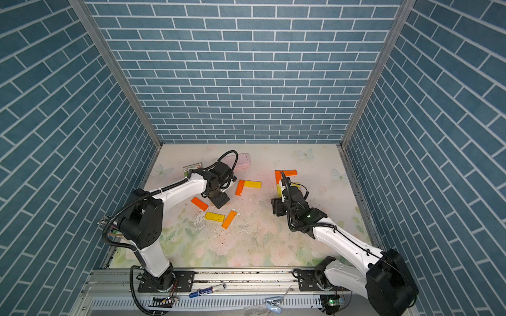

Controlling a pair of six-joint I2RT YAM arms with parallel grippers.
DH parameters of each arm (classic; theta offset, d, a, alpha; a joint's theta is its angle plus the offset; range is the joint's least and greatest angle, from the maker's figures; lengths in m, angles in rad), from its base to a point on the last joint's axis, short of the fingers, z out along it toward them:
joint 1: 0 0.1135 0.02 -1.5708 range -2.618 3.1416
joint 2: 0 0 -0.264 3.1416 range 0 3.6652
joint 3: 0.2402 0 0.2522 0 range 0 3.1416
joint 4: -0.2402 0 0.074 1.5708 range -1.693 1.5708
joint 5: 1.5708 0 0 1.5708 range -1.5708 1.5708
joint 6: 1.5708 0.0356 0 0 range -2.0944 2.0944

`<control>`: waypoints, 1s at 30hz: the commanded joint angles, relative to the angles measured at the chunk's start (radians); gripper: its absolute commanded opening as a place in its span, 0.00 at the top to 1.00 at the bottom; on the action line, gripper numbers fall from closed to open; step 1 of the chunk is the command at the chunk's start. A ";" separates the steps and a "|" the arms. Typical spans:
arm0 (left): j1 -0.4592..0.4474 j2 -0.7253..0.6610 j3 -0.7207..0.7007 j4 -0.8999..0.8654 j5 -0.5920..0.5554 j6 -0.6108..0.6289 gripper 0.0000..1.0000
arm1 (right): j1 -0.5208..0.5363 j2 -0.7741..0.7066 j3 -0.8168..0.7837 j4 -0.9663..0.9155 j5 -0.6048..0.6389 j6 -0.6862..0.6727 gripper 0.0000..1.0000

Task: Assemble the number 6 with building blocks
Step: Pick up the building block from the center of the board.

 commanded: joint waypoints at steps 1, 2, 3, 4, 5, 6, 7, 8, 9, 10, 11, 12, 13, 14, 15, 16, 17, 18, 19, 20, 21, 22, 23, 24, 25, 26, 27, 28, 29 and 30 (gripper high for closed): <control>0.082 0.003 -0.033 0.095 0.084 0.189 0.17 | 0.002 -0.030 0.018 -0.040 0.029 -0.005 0.33; 0.092 0.004 -0.042 0.103 0.133 0.224 0.18 | 0.002 -0.032 0.017 -0.047 0.034 -0.005 0.33; 0.093 0.005 -0.056 0.114 0.155 0.272 0.18 | 0.002 -0.037 0.017 -0.057 0.040 -0.003 0.34; 0.093 0.006 -0.065 0.127 0.162 0.302 0.19 | 0.002 -0.039 0.017 -0.062 0.045 -0.002 0.35; 0.093 0.012 -0.072 0.140 0.157 0.328 0.19 | 0.002 -0.044 0.017 -0.067 0.049 -0.002 0.35; 0.095 0.019 -0.070 0.147 0.150 0.349 0.20 | 0.002 -0.047 0.017 -0.070 0.052 0.000 0.35; 0.097 0.029 -0.062 0.146 0.153 0.362 0.21 | 0.002 -0.048 0.017 -0.071 0.054 0.002 0.35; 0.097 0.044 -0.047 0.125 0.167 0.377 0.21 | 0.001 -0.049 0.015 -0.068 0.057 0.005 0.36; 0.098 0.057 -0.032 0.103 0.179 0.394 0.22 | 0.002 -0.048 0.014 -0.065 0.060 0.007 0.36; 0.097 0.065 -0.028 0.098 0.185 0.404 0.23 | 0.002 -0.047 0.016 -0.063 0.060 0.010 0.36; 0.098 0.070 -0.023 0.090 0.197 0.418 0.24 | 0.002 -0.043 0.018 -0.060 0.061 0.012 0.36; 0.097 0.073 -0.022 0.084 0.213 0.428 0.25 | 0.002 -0.039 0.022 -0.061 0.062 0.014 0.37; 0.098 0.076 -0.020 0.080 0.223 0.436 0.26 | 0.002 -0.035 0.025 -0.061 0.063 0.014 0.37; 0.098 0.082 -0.017 0.071 0.232 0.443 0.27 | 0.002 -0.031 0.026 -0.060 0.064 0.015 0.37; 0.098 0.089 -0.014 0.060 0.234 0.449 0.29 | 0.002 -0.027 0.030 -0.059 0.064 0.015 0.37; 0.098 0.098 -0.011 0.059 0.232 0.449 0.32 | 0.002 -0.025 0.031 -0.059 0.065 0.016 0.38; 0.098 0.109 -0.009 0.055 0.220 0.447 0.37 | 0.002 -0.021 0.032 -0.058 0.065 0.016 0.38; 0.097 0.117 -0.004 0.044 0.219 0.444 0.41 | 0.002 -0.018 0.035 -0.057 0.064 0.017 0.38; 0.097 0.123 -0.002 0.035 0.220 0.441 0.44 | 0.002 -0.016 0.036 -0.057 0.065 0.018 0.38; 0.096 0.125 0.000 0.030 0.217 0.430 0.49 | 0.001 -0.014 0.039 -0.058 0.064 0.018 0.38; 0.096 0.124 0.000 0.025 0.216 0.417 0.53 | 0.002 -0.013 0.039 -0.056 0.064 0.018 0.39; 0.095 0.122 0.001 0.019 0.219 0.401 0.56 | 0.003 -0.013 0.039 -0.055 0.066 0.018 0.39; 0.095 0.112 0.000 0.016 0.220 0.376 0.61 | 0.002 -0.014 0.038 -0.054 0.067 0.018 0.39; 0.094 0.105 -0.002 0.014 0.223 0.349 0.66 | 0.002 -0.014 0.039 -0.051 0.068 0.018 0.39; 0.093 0.096 -0.003 0.011 0.223 0.322 0.69 | 0.001 -0.014 0.038 -0.050 0.070 0.018 0.39; 0.090 0.087 -0.005 0.009 0.224 0.292 0.73 | 0.002 -0.013 0.039 -0.047 0.070 0.018 0.39; 0.086 0.078 -0.009 0.008 0.221 0.267 0.76 | 0.002 -0.012 0.039 -0.045 0.070 0.017 0.39; 0.079 0.070 -0.012 0.004 0.215 0.238 0.78 | 0.002 -0.009 0.042 -0.043 0.068 0.014 0.40; 0.073 0.061 -0.015 0.002 0.208 0.208 0.79 | 0.002 -0.007 0.045 -0.042 0.067 0.012 0.40; 0.068 0.055 -0.012 0.001 0.195 0.171 0.79 | 0.002 -0.006 0.047 -0.042 0.065 0.011 0.40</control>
